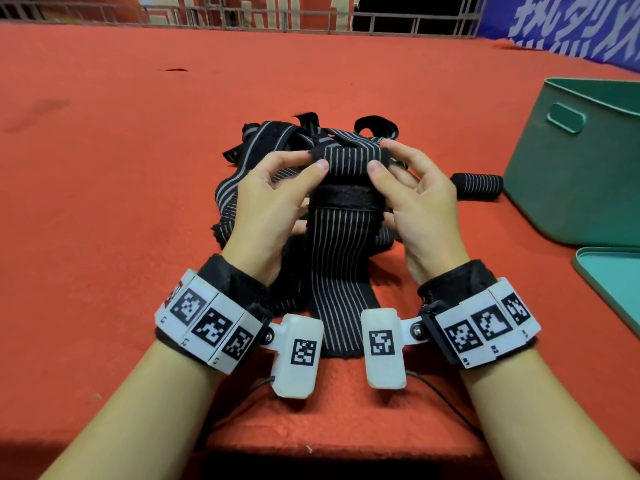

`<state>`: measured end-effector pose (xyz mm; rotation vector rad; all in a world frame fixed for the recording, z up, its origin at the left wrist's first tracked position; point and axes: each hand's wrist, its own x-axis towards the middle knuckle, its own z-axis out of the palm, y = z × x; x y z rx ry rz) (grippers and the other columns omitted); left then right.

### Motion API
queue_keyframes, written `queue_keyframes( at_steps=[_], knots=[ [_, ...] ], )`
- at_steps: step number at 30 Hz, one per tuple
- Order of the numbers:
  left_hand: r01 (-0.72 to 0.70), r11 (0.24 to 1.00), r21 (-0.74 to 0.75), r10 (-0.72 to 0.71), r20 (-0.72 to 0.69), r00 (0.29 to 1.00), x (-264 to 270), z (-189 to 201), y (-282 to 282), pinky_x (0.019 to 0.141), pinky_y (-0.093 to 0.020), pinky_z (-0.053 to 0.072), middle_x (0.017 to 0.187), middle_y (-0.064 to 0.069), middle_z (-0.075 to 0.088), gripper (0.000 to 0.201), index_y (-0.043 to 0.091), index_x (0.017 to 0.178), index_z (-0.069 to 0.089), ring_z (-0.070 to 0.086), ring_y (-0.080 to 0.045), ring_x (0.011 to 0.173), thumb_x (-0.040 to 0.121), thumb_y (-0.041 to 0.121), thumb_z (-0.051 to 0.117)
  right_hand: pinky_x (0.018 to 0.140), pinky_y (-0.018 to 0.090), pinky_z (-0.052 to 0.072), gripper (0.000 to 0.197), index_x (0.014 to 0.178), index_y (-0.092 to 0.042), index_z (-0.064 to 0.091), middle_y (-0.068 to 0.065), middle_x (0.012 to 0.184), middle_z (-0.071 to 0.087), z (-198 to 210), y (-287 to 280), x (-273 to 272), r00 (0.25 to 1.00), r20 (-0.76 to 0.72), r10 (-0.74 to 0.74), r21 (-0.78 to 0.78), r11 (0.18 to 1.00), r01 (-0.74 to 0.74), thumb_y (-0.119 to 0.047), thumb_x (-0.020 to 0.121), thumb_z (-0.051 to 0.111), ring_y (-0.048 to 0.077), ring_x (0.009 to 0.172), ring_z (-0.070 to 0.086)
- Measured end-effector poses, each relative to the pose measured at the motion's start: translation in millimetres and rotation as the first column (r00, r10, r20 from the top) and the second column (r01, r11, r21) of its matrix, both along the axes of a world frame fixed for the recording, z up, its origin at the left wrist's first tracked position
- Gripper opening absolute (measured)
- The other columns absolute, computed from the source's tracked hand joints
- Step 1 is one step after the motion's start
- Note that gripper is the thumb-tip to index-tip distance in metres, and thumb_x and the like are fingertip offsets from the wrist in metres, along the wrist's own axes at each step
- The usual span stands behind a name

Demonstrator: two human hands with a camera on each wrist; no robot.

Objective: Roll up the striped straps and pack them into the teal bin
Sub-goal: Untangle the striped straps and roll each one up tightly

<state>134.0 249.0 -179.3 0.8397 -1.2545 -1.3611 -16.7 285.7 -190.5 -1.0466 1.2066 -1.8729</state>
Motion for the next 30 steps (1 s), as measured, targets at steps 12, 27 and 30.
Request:
queue_keyframes(
  at_steps=[12,27,30],
  knots=[
    [0.005,1.000,0.027,-0.004,-0.041,0.999,7,-5,-9,0.070,-0.033,0.059,0.091,0.004,0.077,0.020,0.017,0.113,0.064,0.073,-0.016,0.082,0.095,0.012,0.070,0.065,0.024,0.057,0.032,0.128,-0.015,0.067,0.000,0.111,0.078,-5,0,-2,0.998,-0.022,0.053,0.058,0.997,-0.052,-0.017,0.096,0.071,0.016,0.098,0.075],
    [0.109,0.994,0.026,-0.109,-0.003,0.994,11,1,-5,0.069,-0.025,0.055,0.102,0.003,0.077,0.026,0.020,0.124,0.071,0.071,-0.010,0.082,0.099,0.019,0.065,0.068,0.030,0.059,0.037,0.127,-0.020,0.071,-0.002,0.116,0.076,-5,-1,-2,0.994,-0.033,0.106,0.090,0.991,-0.103,-0.008,0.092,0.067,0.019,0.102,0.074],
    [0.120,0.993,0.001,-0.120,-0.049,0.992,10,1,-4,0.076,-0.026,0.059,0.109,0.001,0.077,0.036,0.020,0.133,0.066,0.074,-0.013,0.096,0.098,0.013,0.065,0.086,0.040,0.057,0.030,0.121,-0.021,0.074,0.003,0.113,0.077,-5,0,0,0.986,-0.031,0.164,0.159,0.975,-0.157,-0.038,0.098,0.065,0.023,0.104,0.074]
  ],
)
